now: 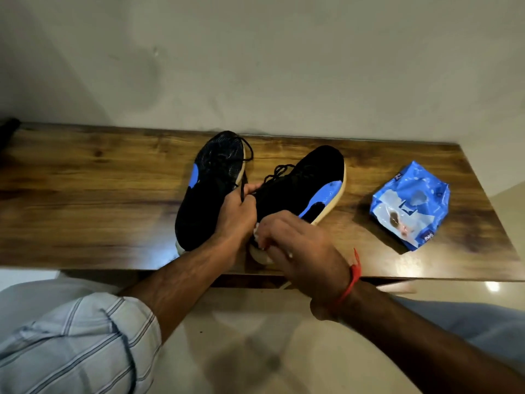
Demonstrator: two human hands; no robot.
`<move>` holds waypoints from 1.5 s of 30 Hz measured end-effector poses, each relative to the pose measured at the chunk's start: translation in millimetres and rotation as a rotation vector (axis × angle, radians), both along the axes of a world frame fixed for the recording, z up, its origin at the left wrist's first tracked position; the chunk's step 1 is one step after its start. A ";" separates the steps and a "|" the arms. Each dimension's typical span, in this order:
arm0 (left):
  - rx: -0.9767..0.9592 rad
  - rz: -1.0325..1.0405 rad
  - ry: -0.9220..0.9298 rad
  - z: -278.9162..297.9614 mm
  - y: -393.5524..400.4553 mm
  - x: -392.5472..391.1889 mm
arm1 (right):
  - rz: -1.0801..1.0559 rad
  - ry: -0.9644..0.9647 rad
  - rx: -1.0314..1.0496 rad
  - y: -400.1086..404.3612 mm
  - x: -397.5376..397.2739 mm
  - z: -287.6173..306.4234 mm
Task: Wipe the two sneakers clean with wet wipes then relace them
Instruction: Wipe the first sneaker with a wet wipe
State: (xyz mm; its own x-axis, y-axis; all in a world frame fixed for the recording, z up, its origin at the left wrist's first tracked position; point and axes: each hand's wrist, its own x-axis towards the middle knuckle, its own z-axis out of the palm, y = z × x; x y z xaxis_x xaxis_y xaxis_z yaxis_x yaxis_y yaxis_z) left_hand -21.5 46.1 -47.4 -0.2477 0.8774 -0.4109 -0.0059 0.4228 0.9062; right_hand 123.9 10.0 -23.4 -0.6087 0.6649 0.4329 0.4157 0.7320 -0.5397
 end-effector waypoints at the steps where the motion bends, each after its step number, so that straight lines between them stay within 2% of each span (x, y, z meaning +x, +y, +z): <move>1: 0.003 -0.009 0.003 0.6 -0.3 0.5 | 0.035 -0.036 0.024 -0.3 -0.1 -0.2; 4: 0.028 -0.061 0.007 2.0 -1.3 2.6 | -0.013 -0.101 0.071 12.3 11.0 0.9; 9: 0.074 -0.169 0.018 7.3 -7.7 5.4 | -0.346 -0.027 -0.023 45.4 40.4 5.8; 12: 0.071 -0.277 0.002 10.7 -9.5 7.4 | -0.302 0.002 -0.146 29.9 31.9 9.1; 14: 0.067 -0.301 -0.008 12.8 -9.2 6.7 | -0.254 -0.019 -0.150 14.1 17.7 8.7; 21: 0.059 -0.272 -0.034 14.5 -9.0 4.6 | -0.217 -0.281 -0.179 40.3 50.3 7.6; 25: -0.002 -0.306 -0.036 11.1 -6.6 3.5 | -0.412 -0.161 -0.088 53.5 66.7 15.0; 28: -0.086 -0.397 -0.071 13.1 -7.2 -1.9 | -0.524 -0.043 -0.107 60.1 65.1 17.6; 30: -0.116 -0.481 -0.081 12.1 -9.7 -3.6 | -0.507 -0.029 -0.110 63.9 57.7 16.7; 34: -0.072 -0.447 -0.095 9.4 -16.0 0.0 | -0.419 -0.108 -0.128 64.4 32.6 7.6; 37: -0.004 -0.509 -0.045 13.3 -20.5 1.1 | -0.220 -0.148 -0.209 50.5 9.4 4.0; 40: 0.022 -0.535 0.009 16.7 -22.4 0.1 | -0.071 -0.281 -0.157 50.5 11.0 7.8; 42: -0.017 -0.484 -0.040 16.9 -21.1 -1.1 | -0.179 -0.331 -0.076 67.1 25.3 10.9; 45: -0.031 -0.455 -0.045 17.0 -19.9 1.5 | -0.437 -0.255 0.000 92.0 54.3 14.2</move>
State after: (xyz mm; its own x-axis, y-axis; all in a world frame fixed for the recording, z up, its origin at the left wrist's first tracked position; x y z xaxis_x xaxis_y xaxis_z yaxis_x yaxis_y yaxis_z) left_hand -20.0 26.2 -30.4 0.1792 0.8799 -0.4401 0.1474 0.4182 0.8963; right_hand 178.2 101.9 -9.2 -0.3595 0.8814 0.3065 0.8021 0.4597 -0.3812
